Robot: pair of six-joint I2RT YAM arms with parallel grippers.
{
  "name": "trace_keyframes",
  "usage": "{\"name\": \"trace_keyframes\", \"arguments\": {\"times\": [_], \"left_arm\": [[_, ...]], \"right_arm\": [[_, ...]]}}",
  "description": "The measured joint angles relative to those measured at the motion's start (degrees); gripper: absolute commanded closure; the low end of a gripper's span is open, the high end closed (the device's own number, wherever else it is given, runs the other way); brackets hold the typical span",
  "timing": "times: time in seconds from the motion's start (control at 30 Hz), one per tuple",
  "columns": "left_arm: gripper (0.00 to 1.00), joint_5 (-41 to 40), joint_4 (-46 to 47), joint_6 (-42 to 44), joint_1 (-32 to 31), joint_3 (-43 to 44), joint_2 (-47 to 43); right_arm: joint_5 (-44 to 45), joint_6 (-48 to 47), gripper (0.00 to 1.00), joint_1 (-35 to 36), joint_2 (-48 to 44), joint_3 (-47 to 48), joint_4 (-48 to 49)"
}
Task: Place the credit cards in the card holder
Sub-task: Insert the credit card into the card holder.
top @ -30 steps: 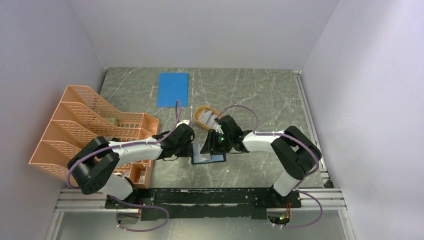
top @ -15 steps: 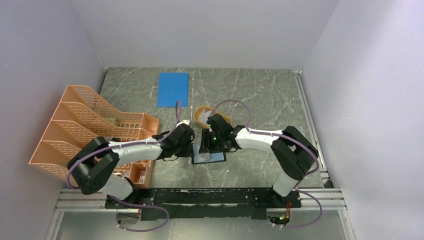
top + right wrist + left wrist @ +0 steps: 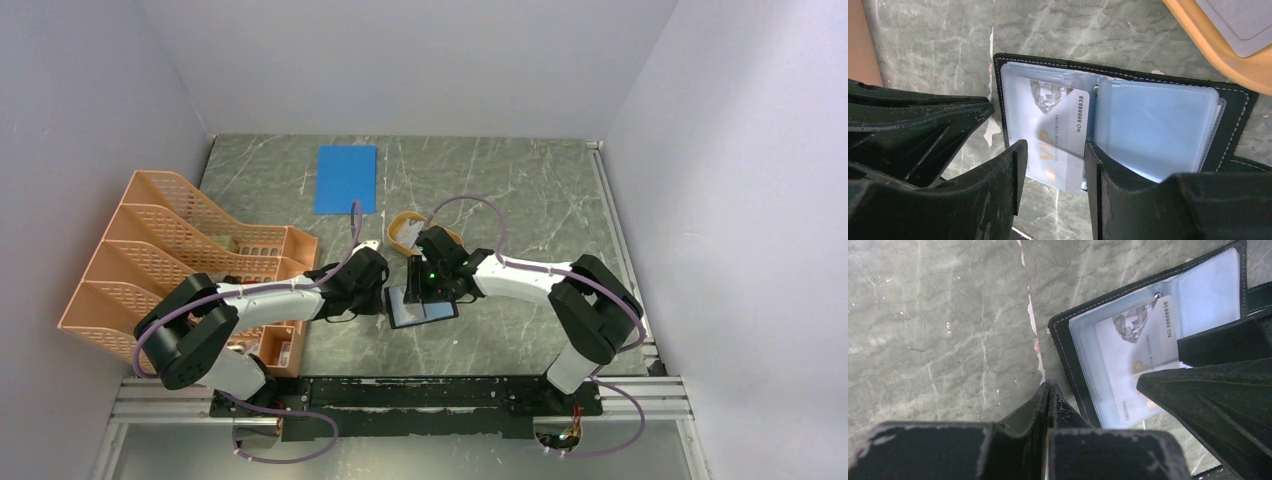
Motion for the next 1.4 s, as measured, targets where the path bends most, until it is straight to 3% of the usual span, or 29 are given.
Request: {"name": "trace_keyframes", "arguments": {"times": [0.43, 1.0, 1.27, 1.4], "left_arm": [[0.95, 1.1, 0.1, 0.2, 0.0, 0.0, 0.1], [0.95, 1.1, 0.2, 0.6, 0.0, 0.0, 0.1], [0.76, 0.0, -0.9, 0.4, 0.0, -1.0, -2.1], [0.74, -0.6, -1.4, 0.1, 0.0, -1.8, -5.5]], "right_arm": [[-2.2, 0.2, 0.54, 1.8, 1.8, -0.2, 2.3], [3.2, -1.3, 0.5, 5.4, 1.9, 1.1, 1.3], [3.3, -0.7, 0.39, 6.3, 0.3, 0.0, 3.3], [3.3, -0.4, 0.37, 6.4, -1.1, -0.1, 3.8]]}}
